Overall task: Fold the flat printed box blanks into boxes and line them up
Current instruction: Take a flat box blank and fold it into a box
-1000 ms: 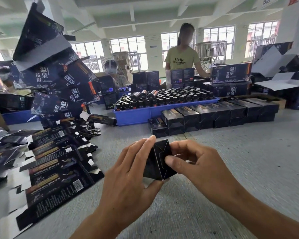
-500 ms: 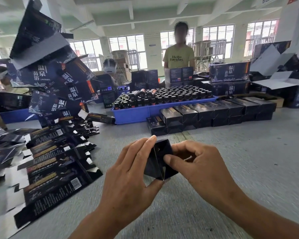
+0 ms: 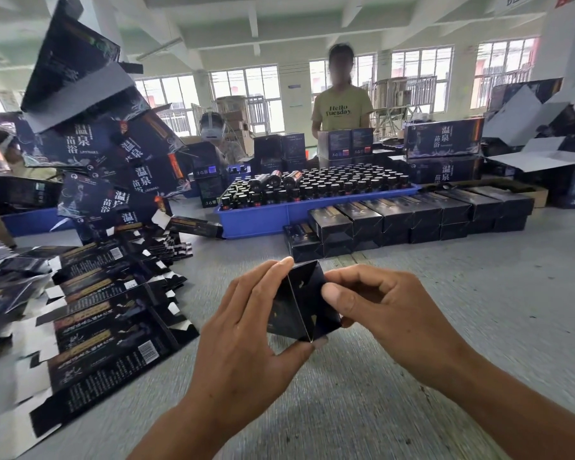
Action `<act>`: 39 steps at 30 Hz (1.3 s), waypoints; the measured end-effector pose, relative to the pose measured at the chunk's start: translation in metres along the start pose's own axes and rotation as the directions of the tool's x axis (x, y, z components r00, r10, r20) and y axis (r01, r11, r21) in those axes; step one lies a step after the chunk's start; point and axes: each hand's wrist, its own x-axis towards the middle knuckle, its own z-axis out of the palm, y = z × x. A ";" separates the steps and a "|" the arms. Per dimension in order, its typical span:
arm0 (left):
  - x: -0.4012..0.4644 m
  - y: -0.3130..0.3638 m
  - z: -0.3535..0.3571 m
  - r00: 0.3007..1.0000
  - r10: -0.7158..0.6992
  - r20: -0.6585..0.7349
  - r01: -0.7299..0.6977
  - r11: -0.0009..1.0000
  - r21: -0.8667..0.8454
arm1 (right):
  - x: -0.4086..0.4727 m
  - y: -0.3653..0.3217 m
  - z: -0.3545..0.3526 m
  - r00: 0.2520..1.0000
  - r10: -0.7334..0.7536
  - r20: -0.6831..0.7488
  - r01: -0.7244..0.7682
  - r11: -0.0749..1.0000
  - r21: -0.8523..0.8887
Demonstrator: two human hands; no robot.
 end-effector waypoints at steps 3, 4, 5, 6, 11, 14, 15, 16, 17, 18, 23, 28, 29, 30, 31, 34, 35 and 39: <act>0.001 0.000 0.001 0.998 0.056 0.008 -0.056 0.998 0.033 | -0.003 0.000 0.005 0.998 -0.024 -0.062 0.014 0.988 -0.156; 0.001 0.001 0.002 0.995 0.094 0.014 -0.095 0.994 0.054 | -0.004 0.000 0.009 0.992 -0.064 -0.105 0.035 0.966 -0.258; 0.002 0.003 0.003 0.993 0.120 0.015 -0.121 0.991 0.062 | -0.005 0.000 0.011 0.985 -0.107 -0.138 0.055 0.940 -0.336; 0.002 0.004 0.004 0.992 0.124 0.013 -0.124 0.991 0.057 | -0.006 0.000 0.012 0.979 -0.134 -0.154 0.070 0.929 -0.362; 0.002 0.004 0.001 0.999 0.005 0.037 -0.006 1.000 0.006 | 0.000 -0.004 0.001 0.997 -0.006 -0.082 -0.001 0.997 -0.080; 0.001 0.003 0.001 0.999 -0.001 0.036 0.000 1.000 0.004 | 0.000 -0.003 0.000 0.999 -0.009 -0.043 0.007 0.999 -0.048; 0.001 0.003 0.001 0.999 -0.003 0.032 0.003 1.000 -0.004 | 0.000 -0.003 0.001 0.999 -0.016 -0.031 0.014 0.999 -0.042; 0.001 0.002 0.001 1.000 -0.005 0.026 0.006 1.000 -0.014 | 0.000 -0.003 0.001 1.000 -0.018 -0.023 0.018 0.999 -0.035; 0.001 0.001 0.000 1.000 -0.008 0.015 0.008 1.000 -0.026 | 0.000 -0.003 0.000 1.000 -0.017 -0.015 0.016 0.999 -0.031; 0.001 0.002 0.000 1.000 -0.007 0.003 0.007 0.999 -0.037 | 0.000 -0.003 0.000 1.000 -0.012 -0.009 0.011 0.999 -0.041; 0.002 0.005 0.005 0.994 0.105 0.005 -0.105 0.992 0.071 | -0.006 -0.002 0.012 0.978 -0.173 -0.120 0.101 0.886 -0.452; 0.004 0.007 -0.002 1.000 0.000 -0.010 0.000 0.999 -0.045 | 0.001 -0.008 0.000 0.998 0.013 -0.054 -0.014 1.000 -0.020; 0.005 0.008 -0.004 0.999 -0.044 -0.013 0.043 0.996 -0.082 | 0.002 -0.009 -0.002 0.999 0.042 -0.029 -0.040 0.997 0.069; 0.005 0.009 -0.006 0.997 -0.075 -0.017 0.073 0.991 -0.112 | 0.002 -0.009 -0.004 0.999 0.049 -0.010 -0.048 0.993 0.109; 0.005 0.009 -0.007 0.995 -0.094 -0.024 0.090 0.987 -0.133 | 0.002 -0.009 -0.003 0.999 0.036 0.006 -0.036 0.993 0.111; 0.003 0.006 -0.008 0.993 -0.115 -0.035 0.107 0.980 -0.165 | -0.001 -0.010 0.000 0.999 0.001 0.044 -0.004 0.998 0.066; 0.003 0.006 -0.009 0.993 -0.114 -0.034 0.107 0.980 -0.167 | -0.002 -0.010 0.000 0.999 0.004 0.047 -0.007 0.998 0.064; 0.004 0.008 -0.004 1.000 0.018 0.013 -0.018 0.999 -0.032 | -0.004 -0.008 0.008 0.994 -0.059 -0.091 0.037 0.974 -0.222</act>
